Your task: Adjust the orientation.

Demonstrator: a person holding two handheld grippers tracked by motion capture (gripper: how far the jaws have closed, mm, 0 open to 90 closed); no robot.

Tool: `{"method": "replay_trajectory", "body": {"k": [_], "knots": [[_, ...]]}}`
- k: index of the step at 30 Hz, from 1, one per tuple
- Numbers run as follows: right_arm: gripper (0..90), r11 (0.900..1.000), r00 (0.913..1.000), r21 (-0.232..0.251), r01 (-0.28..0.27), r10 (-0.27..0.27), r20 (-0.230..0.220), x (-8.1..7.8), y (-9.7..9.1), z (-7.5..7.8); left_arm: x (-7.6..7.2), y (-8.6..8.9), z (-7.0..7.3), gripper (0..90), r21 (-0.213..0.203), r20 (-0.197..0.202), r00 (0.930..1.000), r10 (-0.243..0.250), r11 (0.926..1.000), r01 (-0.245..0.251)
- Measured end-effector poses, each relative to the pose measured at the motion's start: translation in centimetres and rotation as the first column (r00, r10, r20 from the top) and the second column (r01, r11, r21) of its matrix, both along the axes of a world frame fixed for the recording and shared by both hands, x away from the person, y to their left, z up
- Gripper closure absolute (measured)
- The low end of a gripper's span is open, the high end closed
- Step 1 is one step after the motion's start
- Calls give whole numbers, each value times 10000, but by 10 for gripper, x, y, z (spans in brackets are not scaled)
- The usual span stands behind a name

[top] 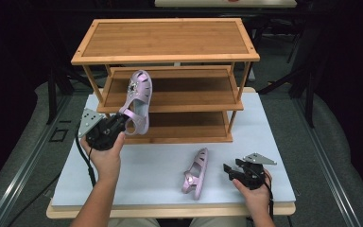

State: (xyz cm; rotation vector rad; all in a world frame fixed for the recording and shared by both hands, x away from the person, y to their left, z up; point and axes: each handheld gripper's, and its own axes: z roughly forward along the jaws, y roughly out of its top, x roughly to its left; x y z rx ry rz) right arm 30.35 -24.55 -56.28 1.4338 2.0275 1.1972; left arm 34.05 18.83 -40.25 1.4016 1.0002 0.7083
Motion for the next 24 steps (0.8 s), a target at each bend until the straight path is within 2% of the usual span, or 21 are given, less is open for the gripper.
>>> {"method": "replay_trajectory", "body": {"k": [3, 7, 9, 13, 18, 24], "knots": [[396, 9999, 10000, 124, -94, 95, -29, 0, -1, 0, 10, -3, 7, 826, 39, 1, 9999, 120, 9999, -120], [396, 10000, 10000, -8, 20, -20, 33, 0, -2, 0, 26, -7, 15, 824, -234, -101, 9996, 276, 9993, -278], [397, 10000, 10000, 56, -52, 52, 25, 0, -2, 0, 32, -11, 18, 823, -82, -19, 9983, 582, 9983, -582], [397, 10000, 10000, 57, -75, 75, 40, 0, -2, 0, 46, -19, 21, 825, -158, -5, 9965, 830, 9964, -830], [397, 9999, 10000, 110, -70, 69, 31, 0, -2, 1, 64, -31, 21, 825, -94, -11, 9931, 1172, 9931, -1172], [398, 9995, 9999, 288, -109, 107, 60, 0, -3, 0, 83, -41, 14, 824, -166, -228, 9888, 1475, 9889, -1479]]}}
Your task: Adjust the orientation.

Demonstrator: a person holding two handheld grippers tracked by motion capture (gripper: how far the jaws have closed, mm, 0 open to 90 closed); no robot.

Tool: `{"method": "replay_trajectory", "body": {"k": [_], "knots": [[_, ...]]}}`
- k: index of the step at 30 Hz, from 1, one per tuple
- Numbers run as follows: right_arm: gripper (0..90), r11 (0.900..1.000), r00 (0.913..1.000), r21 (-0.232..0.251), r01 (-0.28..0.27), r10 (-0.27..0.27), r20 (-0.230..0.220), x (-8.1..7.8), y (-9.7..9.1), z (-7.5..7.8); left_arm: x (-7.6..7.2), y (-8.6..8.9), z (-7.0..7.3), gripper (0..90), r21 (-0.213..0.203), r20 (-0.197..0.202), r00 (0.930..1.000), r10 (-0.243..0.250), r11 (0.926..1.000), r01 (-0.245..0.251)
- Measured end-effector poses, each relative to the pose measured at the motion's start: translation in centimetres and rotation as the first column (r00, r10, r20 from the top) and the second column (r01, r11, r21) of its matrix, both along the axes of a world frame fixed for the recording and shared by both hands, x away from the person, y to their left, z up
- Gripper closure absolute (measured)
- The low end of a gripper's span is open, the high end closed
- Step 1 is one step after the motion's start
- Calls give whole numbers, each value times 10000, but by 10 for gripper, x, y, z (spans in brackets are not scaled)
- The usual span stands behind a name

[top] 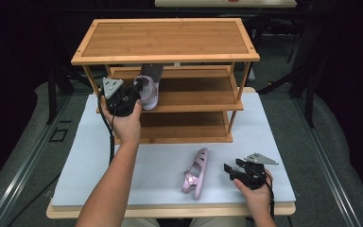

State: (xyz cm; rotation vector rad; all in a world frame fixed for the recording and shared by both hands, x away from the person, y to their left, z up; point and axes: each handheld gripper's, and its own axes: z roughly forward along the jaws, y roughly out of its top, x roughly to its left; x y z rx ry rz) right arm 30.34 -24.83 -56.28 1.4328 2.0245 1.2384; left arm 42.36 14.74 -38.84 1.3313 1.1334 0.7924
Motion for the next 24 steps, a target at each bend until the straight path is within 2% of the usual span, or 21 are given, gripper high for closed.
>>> {"method": "replay_trajectory", "body": {"k": [5, 7, 11, 15, 20, 24], "knots": [[398, 10000, 10000, 10, -16, 16, -29, 0, 0, 0, 12, -5, -3, 823, 231, -262, 9989, 396, 9990, -390], [398, 10000, 10000, 2, -20, 20, -34, 0, 0, 0, 16, -6, -2, 822, 445, -362, 9977, 572, 9975, -556], [398, 10000, 9999, -35, -21, 21, -111, 0, 0, 0, 23, -8, -1, 821, 511, -633, 9948, 797, 9958, -765], [398, 10000, 9999, -36, -23, 23, -107, 0, 0, 0, 29, -11, -2, 819, 709, -963, 9910, 928, 9938, -862], [398, 10000, 10000, -12, -15, 15, -73, 0, 0, 0, 36, -12, -3, 814, 717, -1424, 9846, 1018, 9931, -923], [399, 10000, 10000, 7, -51, 51, -34, 0, 0, 0, 40, -14, -2, 793, 779, -1529, 9845, 863, 9941, -750]]}}
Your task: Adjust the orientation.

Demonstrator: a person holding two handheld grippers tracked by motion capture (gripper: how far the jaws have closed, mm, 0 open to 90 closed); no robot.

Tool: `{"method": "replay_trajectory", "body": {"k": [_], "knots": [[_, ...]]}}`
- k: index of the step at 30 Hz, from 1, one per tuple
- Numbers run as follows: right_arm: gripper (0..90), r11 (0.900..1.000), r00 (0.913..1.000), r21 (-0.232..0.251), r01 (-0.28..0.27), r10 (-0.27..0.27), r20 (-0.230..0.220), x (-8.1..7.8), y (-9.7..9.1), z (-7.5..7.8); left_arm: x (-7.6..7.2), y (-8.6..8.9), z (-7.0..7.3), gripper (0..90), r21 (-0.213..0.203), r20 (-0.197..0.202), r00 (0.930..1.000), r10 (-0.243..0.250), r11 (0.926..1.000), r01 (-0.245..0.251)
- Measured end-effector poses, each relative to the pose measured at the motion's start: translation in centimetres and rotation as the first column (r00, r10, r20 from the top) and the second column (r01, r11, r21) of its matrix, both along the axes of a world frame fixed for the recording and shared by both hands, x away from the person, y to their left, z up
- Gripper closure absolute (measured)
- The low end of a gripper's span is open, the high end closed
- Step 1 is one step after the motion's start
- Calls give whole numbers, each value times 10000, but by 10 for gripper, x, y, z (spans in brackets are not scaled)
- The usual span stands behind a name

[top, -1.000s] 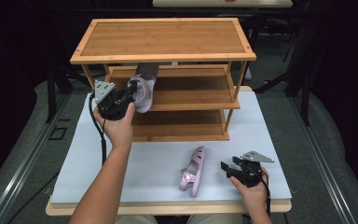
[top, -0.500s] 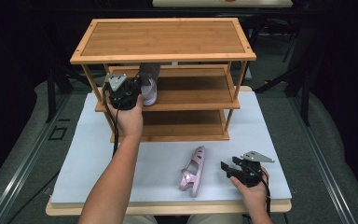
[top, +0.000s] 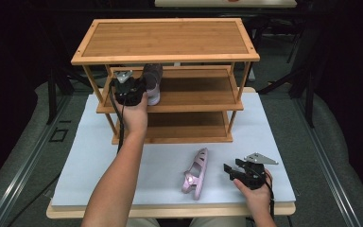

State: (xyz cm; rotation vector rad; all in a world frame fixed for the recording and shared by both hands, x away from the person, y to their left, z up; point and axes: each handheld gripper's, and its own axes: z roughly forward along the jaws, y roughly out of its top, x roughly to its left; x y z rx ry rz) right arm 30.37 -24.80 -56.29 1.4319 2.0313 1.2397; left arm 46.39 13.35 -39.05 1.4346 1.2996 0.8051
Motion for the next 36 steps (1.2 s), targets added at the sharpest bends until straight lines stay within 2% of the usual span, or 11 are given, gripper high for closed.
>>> {"method": "replay_trajectory", "body": {"k": [3, 7, 10, 15, 17, 19, 22, 29, 30, 32, 36], "knots": [[398, 10000, 10000, 20, -14, 14, -10, 0, 0, 0, 3, -1, 0, 759, 149, 33, 9998, -179, 9997, 178], [399, 10000, 10000, -24, -18, 18, 39, 0, 1, 0, 6, 1, 1, 727, -96, 145, 9991, -407, 9991, 408], [399, 10000, 10000, 47, -6, 6, 63, 0, 2, -1, 7, 3, 2, 658, 68, 121, 9985, -535, 9985, 534], [400, 10000, 10000, -51, -49, 49, -55, 0, 2, 0, 6, 10, 5, 536, -49, 172, 9978, -647, 9979, 648], [400, 9999, 9999, -81, 61, -60, 85, 0, 3, 0, 4, 12, 5, 492, -392, 595, 9951, -792, 9959, 816], [400, 9999, 10000, -168, -25, 24, -49, -1, 3, 0, 2, 15, 7, 456, -489, 976, 9900, -1017, 9931, 1068], [400, 9999, 9999, -157, -56, 57, 109, 0, 4, 0, -4, 17, 9, 443, -303, 955, 9872, -1281, 9909, 1315], [399, 9996, 9999, -257, -63, 66, 120, -1, 3, 1, -35, 24, 12, 443, -136, 1447, 9750, -1688, 9849, 1725], [398, 9996, 9999, -276, -18, 22, 149, -2, 3, 2, -41, 25, 12, 443, -108, 1583, 9721, -1729, 9842, 1768], [399, 9997, 9997, -256, 6, 0, 251, -2, 3, 3, -53, 27, 14, 444, 16, 1564, 9666, -2030, 9787, 2053], [399, 9996, 9988, -287, 64, -50, 495, -5, 7, 6, -83, 37, 9, 444, 298, 1891, 9502, -2478, 9686, 2467]]}}
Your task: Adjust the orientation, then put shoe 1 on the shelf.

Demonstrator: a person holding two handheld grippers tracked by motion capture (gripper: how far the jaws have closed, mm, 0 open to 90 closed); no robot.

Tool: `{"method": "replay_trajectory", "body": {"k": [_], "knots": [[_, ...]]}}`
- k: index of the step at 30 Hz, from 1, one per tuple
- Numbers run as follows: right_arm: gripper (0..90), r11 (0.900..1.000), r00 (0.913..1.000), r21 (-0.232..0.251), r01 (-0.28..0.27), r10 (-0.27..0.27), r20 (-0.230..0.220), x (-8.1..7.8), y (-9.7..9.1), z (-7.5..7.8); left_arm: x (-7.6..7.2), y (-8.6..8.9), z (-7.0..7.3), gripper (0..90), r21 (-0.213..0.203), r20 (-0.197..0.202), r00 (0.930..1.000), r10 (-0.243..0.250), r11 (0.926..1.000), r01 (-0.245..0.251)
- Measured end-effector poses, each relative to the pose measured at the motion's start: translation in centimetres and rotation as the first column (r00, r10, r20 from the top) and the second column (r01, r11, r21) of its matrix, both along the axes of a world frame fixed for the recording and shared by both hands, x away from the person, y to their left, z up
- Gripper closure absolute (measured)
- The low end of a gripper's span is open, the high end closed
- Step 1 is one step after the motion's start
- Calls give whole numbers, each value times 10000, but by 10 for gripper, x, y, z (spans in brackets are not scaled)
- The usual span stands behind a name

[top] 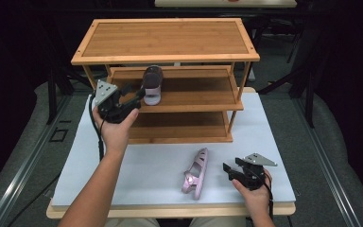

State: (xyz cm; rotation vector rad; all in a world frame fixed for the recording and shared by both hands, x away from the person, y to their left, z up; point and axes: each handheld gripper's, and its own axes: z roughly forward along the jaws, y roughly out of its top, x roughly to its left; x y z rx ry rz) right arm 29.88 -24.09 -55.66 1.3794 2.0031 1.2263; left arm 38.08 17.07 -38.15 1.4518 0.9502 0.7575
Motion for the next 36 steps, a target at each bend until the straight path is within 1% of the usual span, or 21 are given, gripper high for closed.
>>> {"method": "replay_trajectory", "body": {"k": [1, 3, 4, 6, 8, 9, 11, 12, 13, 15, 16, 17, 18, 19, 21, 24, 25, 28, 29, 32, 36], "knots": [[399, 10000, 10000, -57, -49, 49, -22, -1, 1, 1, -9, 4, -5, 444, 126, 4, 9998, -179, 9998, 179], [399, 9999, 9998, -11, -125, 125, 129, -2, 5, 2, -21, 11, -17, 447, 305, -182, 9979, -615, 9976, 620], [399, 9997, 9998, -159, -159, 161, 143, -3, 6, 4, -26, 14, -22, 450, 227, -278, 9965, -782, 9966, 789], [401, 9996, 9996, -201, -208, 212, 204, -4, 9, 5, -37, 23, -37, 453, 223, -596, 9929, -1031, 9943, 1046], [404, 9995, 9993, -202, -251, 256, 289, -6, 12, 6, -48, 34, -52, 458, 432, -840, 9888, -1237, 9909, 1276], [407, 9997, 9988, -164, -180, 187, 442, -6, 14, 6, -54, 40, -60, 458, 569, -957, 9876, -1246, 9898, 1304], [414, 9991, 9984, -295, -293, 307, 466, -8, 17, 9, -65, 51, -78, 459, 693, -1214, 9851, -1221, 9889, 1312], [422, 9990, 9981, -352, -271, 290, 545, -9, 19, 10, -71, 57, -87, 464, 795, -1435, 9834, -1115, 9891, 1238], [433, 9988, 9976, -399, -279, 304, 626, -10, 21, 11, -74, 60, -93, 464, 872, -1528, 9829, -1028, 9893, 1171], [471, 9983, 9963, -461, -349, 383, 765, -10, 24, 12, -80, 68, -106, 464, 834, -1757, 9803, -901, 9909, 1060], [500, 9978, 9962, -547, -381, 423, 764, -11, 26, 13, -83, 71, -113, 467, 705, -1784, 9805, -825, 9928, 963], [524, 9971, 9965, -628, -427, 470, 687, -11, 28, 14, -85, 75, -118, 467, 625, -1773, 9815, -727, 9944, 850], [561, 9977, 9944, -410, -535, 570, 885, -10, 29, 13, -87, 79, -124, 467, 455, -1832, 9813, -592, 9966, 686], [613, 9970, 9948, -468, -609, 645, 782, -12, 30, 15, -87, 82, -126, 467, 420, -1874, 9810, -506, 9973, 595], [658, 9960, 9931, -506, -731, 773, 882, -14, 32, 18, -85, 85, -134, 467, 348, -2073, 9772, -450, 9980, 533], [694, 9942, 9873, -563, -913, 978, 1256, -16, 37, 21, -81, 89, -145, 467, 297, -2517, 9667, -457, 9980, 550], [731, 9925, 9861, -682, -1015, 1095, 1254, -18, 40, 22, -80, 89, -148, 467, 317, -2629, 9640, -407, 9982, 507], [810, 9884, 9800, -722, -1338, 1428, 1389, -20, 46, 22, -77, 89, -151, 467, 260, -2737, 9607, -468, 9981, 560], [832, 9870, 9793, -859, -1361, 1471, 1390, -20, 47, 23, -77, 89, -152, 466, 262, -2740, 9606, -456, 9982, 548], [882, 9836, 9744, -885, -1571, 1690, 1486, -21, 49, 25, -76, 88, -153, 467, 224, -2831, 9578, -500, 9980, 587], [893, 9844, 9737, -619, -1646, 1722, 1492, -20, 46, 26, -76, 87, -153, 467, 230, -2874, 9564, -514, 9979, 605]]}}
